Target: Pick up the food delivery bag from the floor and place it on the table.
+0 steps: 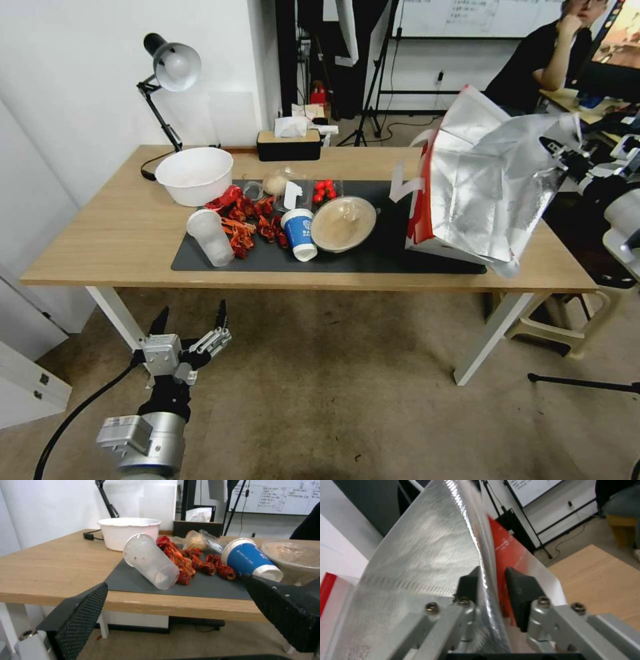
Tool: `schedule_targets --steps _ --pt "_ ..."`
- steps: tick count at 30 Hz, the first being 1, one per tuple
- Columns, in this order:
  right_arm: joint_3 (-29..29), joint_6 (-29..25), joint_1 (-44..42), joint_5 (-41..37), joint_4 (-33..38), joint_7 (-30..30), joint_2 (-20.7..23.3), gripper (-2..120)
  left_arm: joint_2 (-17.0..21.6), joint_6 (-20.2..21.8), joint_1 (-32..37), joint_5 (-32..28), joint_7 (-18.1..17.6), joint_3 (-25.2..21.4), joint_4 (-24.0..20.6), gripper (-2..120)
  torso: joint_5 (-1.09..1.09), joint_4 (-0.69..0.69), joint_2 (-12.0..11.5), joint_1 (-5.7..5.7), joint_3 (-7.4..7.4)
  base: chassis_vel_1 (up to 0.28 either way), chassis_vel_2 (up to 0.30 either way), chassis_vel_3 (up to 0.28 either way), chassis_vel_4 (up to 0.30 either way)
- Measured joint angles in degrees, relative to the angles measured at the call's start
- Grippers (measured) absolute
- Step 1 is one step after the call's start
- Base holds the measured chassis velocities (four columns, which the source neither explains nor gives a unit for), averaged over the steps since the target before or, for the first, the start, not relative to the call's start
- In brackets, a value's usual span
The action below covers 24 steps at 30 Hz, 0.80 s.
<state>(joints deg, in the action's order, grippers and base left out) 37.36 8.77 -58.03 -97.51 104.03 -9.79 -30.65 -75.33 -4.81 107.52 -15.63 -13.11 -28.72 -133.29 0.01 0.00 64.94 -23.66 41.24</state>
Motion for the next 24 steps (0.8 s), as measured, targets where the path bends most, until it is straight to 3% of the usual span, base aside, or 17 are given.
schedule_targets --steps 5,11,14,19,24 --pt "-1.06 -1.87 1.55 0.21 -0.43 0.57 -0.01 36 -0.16 0.04 0.37 0.54 0.05 0.23 -0.02 100 0.00 0.00 0.00 0.00 0.00 0.000 0.000 0.000 0.000" --pt "-1.96 -3.34 2.72 2.96 -0.38 0.61 0.22 61 -0.39 0.04 0.48 0.89 0.07 0.32 -0.36 100 -0.01 0.00 0.00 0.00 0.00 0.000 0.000 0.000 0.000" --pt "-1.97 -3.34 2.71 3.59 -0.23 0.84 0.39 67 -0.33 0.04 0.46 0.90 0.05 0.21 -0.45 100 -0.01 0.00 0.00 0.00 -0.01 0.000 0.000 0.000 0.000" --pt "-0.71 -2.86 0.53 4.70 1.30 2.02 0.67 92 -0.45 0.07 0.58 1.12 -0.42 0.09 -0.67 100 -0.01 0.00 0.00 0.00 0.00 0.000 0.000 0.000 0.000" --pt "1.11 -2.38 -1.61 5.39 2.28 2.81 0.65 99 -0.62 0.09 0.62 1.52 -1.37 0.13 -0.85 100 -0.01 0.00 0.00 0.00 -0.01 0.000 0.000 0.000 0.000"
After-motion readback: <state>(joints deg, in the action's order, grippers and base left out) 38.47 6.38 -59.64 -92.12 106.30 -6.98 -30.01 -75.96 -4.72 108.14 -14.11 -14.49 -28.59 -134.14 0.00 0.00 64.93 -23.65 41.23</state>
